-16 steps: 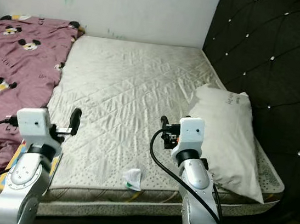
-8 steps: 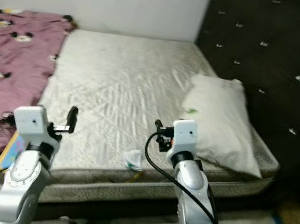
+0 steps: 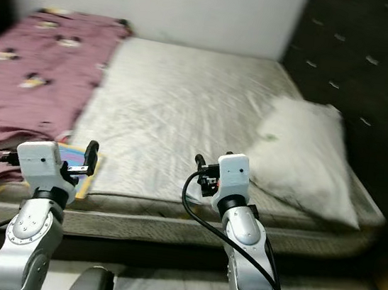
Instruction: Clean up the room
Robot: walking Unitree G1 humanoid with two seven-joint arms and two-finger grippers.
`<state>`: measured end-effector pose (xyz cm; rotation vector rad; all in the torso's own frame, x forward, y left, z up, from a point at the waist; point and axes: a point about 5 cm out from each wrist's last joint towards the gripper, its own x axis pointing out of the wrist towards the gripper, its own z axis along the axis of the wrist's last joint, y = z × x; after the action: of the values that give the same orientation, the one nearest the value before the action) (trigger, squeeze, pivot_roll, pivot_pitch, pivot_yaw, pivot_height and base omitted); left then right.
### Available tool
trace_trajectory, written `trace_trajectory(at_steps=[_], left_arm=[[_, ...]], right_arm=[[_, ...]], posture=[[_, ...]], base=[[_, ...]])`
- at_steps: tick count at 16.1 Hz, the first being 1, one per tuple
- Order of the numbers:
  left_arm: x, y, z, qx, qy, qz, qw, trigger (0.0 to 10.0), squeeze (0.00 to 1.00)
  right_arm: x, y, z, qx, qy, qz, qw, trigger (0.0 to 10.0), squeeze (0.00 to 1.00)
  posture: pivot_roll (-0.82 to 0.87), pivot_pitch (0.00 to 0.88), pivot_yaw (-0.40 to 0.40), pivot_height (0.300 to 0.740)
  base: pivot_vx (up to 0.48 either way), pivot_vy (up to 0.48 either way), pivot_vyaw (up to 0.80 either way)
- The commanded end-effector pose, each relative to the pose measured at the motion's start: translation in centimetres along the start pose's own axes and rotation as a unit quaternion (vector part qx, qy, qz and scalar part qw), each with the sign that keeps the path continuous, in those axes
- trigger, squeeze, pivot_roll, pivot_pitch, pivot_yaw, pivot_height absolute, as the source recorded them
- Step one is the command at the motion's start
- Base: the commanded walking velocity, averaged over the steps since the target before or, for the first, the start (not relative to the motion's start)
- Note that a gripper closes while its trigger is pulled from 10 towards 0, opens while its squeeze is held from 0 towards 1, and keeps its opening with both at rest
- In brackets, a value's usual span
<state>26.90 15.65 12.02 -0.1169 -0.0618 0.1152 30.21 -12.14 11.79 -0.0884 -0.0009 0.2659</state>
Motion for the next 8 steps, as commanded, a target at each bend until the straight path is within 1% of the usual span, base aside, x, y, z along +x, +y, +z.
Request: trace_trajectory(at_steps=[1, 3, 8], left_arm=[[0.15, -0.5, 0.29, -0.003, -0.005, -0.005, 1.0, 10.0, 0.0], [0.14, -0.49, 0.28, -0.004, -0.006, -0.003, 1.0, 10.0, 0.0], [0.14, -0.41, 0.41, -0.001, -0.014, -0.001, 1.0, 10.0, 0.0]], right_arm=[[0.06, -0.37, -0.04, -0.006, 0.002, -0.003, 1.0, 10.0, 0.0], [0.08, -0.32, -0.1, -0.007, 0.004, -0.001, 1.0, 10.0, 0.0], [0.17, -0.28, -0.23, -0.006, 0.006, 0.003, 1.0, 10.0, 0.0]], posture=[[0.06, 0.024, -0.041, 0.597], [0.06, 0.027, -0.044, 0.568], [0.05, 0.028, -0.044, 0.564]], base=[[0.0, 0.0, 0.0], [0.0, 0.0, 0.0], [0.0, 0.0, 0.0]])
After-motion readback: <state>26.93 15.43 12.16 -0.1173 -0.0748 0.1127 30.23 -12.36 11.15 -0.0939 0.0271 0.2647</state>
